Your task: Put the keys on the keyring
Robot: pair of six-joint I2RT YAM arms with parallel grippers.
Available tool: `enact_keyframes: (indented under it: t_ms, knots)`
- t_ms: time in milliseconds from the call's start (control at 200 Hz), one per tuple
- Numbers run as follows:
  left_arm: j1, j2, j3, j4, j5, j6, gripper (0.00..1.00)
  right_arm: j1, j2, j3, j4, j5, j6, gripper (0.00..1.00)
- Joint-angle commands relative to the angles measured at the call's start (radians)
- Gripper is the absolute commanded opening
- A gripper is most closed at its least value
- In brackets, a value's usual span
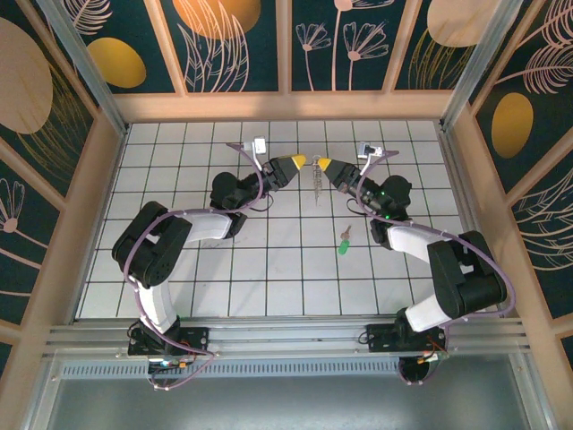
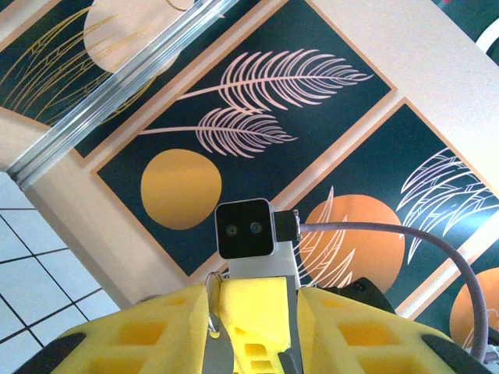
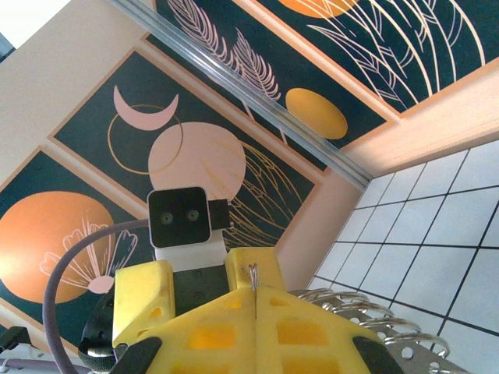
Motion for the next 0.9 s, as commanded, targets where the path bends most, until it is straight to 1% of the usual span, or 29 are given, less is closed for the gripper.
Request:
enact_keyframes:
  t_ms: [0,160,440,641,891]
  knots:
    - [-0.008,0.021,0.029,0.047,0.005,-0.006,0.34,0.013,0.008,0.045,0.082,0.01,0.016,0.0]
    - [-0.013,0.033,0.04,0.047,0.019,-0.008,0.3,0.018,0.013,0.049,0.081,0.008,0.015,0.0]
    - [-0.018,0.038,0.042,0.047,0.03,-0.006,0.29,0.025,0.026,0.056,0.081,0.005,0.016,0.0]
    - [-0.023,0.042,0.043,0.044,0.042,-0.007,0.24,0.027,0.035,0.059,0.081,0.004,0.015,0.0]
    - [-0.027,0.042,0.043,0.032,0.048,0.008,0.21,0.028,0.046,0.063,0.082,0.005,0.016,0.0]
